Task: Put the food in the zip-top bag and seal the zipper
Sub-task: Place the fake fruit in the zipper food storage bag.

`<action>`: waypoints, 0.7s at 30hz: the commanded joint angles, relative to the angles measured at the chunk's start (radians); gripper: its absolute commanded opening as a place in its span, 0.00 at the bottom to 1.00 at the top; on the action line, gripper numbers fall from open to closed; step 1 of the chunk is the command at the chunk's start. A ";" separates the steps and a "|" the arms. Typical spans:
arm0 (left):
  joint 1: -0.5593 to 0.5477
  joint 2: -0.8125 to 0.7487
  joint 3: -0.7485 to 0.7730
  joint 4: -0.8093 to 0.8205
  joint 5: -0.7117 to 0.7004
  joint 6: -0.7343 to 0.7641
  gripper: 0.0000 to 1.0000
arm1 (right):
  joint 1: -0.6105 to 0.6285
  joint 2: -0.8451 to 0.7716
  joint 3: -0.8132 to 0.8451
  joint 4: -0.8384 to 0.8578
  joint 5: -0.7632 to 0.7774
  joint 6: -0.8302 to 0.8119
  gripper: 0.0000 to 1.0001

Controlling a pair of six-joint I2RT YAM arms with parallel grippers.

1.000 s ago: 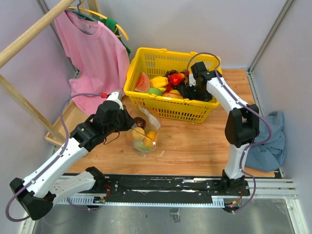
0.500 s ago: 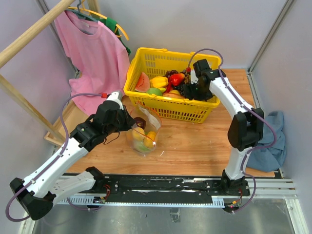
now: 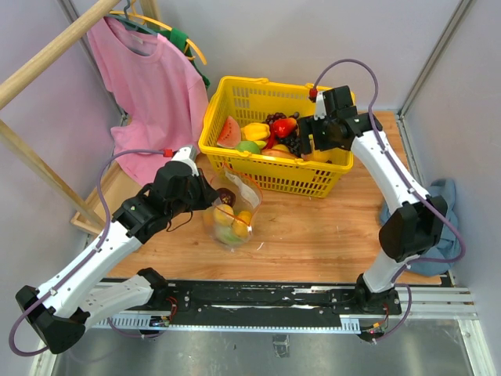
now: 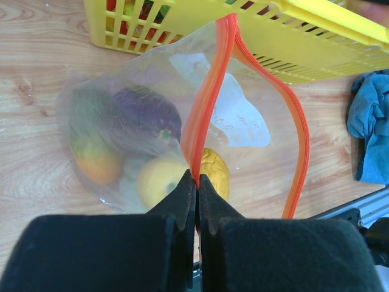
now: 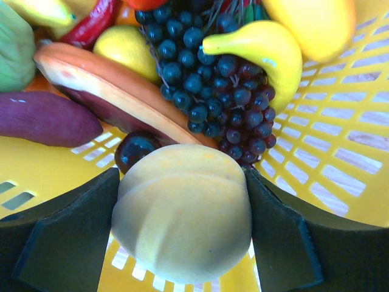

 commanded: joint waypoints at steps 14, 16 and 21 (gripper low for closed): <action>0.007 0.001 0.002 0.052 0.005 -0.008 0.00 | 0.062 -0.269 -0.092 0.282 -0.094 0.070 0.20; 0.007 0.000 -0.002 0.060 0.004 -0.012 0.00 | 0.109 -0.312 -0.111 0.304 -0.113 0.073 0.20; 0.007 0.005 -0.005 0.069 0.009 -0.016 0.00 | 0.253 -0.384 -0.179 0.393 -0.177 0.085 0.20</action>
